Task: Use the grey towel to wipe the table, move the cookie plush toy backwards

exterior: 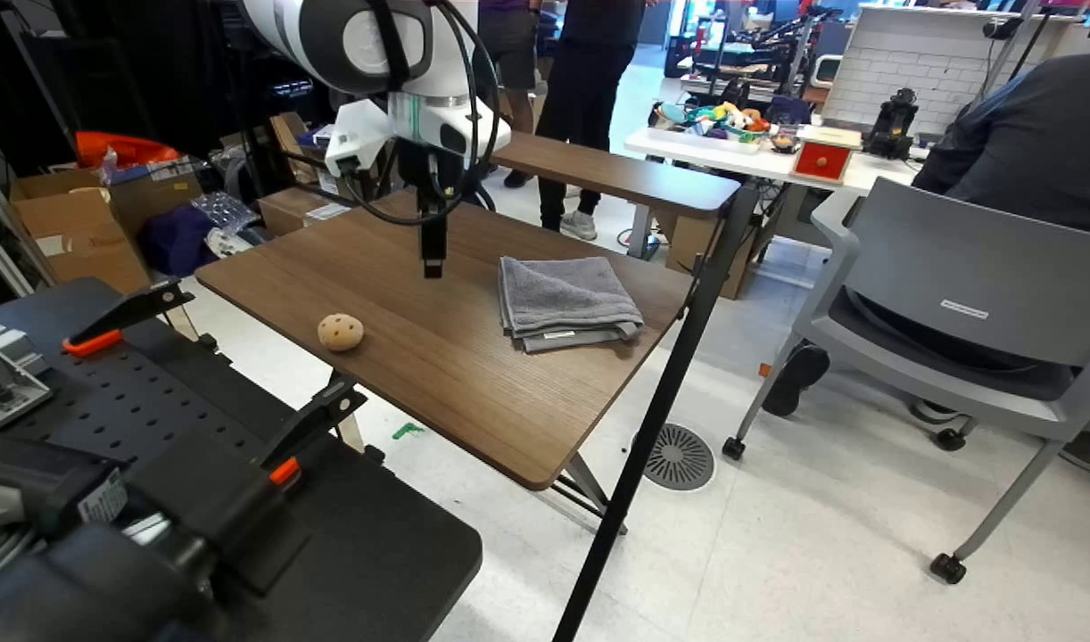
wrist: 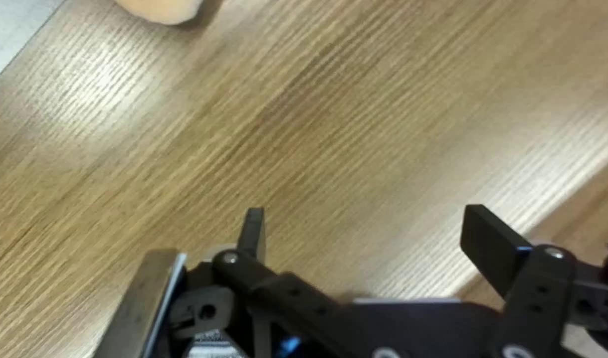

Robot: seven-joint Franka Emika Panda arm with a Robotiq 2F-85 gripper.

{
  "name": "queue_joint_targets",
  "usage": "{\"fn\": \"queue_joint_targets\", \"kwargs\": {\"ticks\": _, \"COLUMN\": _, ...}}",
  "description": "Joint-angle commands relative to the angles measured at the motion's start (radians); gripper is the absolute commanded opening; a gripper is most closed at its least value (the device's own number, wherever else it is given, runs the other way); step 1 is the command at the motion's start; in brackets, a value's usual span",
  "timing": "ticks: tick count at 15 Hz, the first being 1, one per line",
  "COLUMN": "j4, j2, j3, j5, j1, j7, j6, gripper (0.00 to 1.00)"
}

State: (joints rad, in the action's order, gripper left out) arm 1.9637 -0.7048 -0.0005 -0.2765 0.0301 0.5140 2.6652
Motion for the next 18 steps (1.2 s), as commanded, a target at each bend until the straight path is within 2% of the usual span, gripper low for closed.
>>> {"fn": "queue_joint_targets", "kwargs": {"ticks": 1, "j4": 0.066, "j2": 0.005, "j3": -0.039, "j5": 0.049, "j1": 0.061, "j7": -0.072, "j6": 0.076, "gripper": 1.0}}
{"fn": "queue_joint_targets", "kwargs": {"ticks": 2, "j4": 0.084, "j2": 0.013, "j3": -0.096, "j5": 0.095, "j1": 0.121, "j7": -0.023, "j6": 0.085, "gripper": 1.0}}
{"fn": "queue_joint_targets", "kwargs": {"ticks": 4, "j4": 0.12, "j2": 0.026, "j3": -0.154, "j5": 0.142, "j1": 0.185, "j7": 0.006, "j6": 0.125, "gripper": 1.0}}
{"fn": "queue_joint_targets", "kwargs": {"ticks": 8, "j4": 0.189, "j2": 0.057, "j3": -0.202, "j5": 0.185, "j1": 0.247, "j7": -0.015, "j6": 0.163, "gripper": 1.0}}
{"fn": "queue_joint_targets", "kwargs": {"ticks": 13, "j4": 0.248, "j2": 0.097, "j3": -0.156, "j5": 0.17, "j1": 0.21, "j7": -0.08, "j6": 0.14, "gripper": 1.0}}
{"fn": "queue_joint_targets", "kwargs": {"ticks": 18, "j4": 0.295, "j2": 0.114, "j3": -0.042, "j5": 0.145, "j1": 0.101, "j7": -0.222, "j6": 0.088, "gripper": 1.0}}
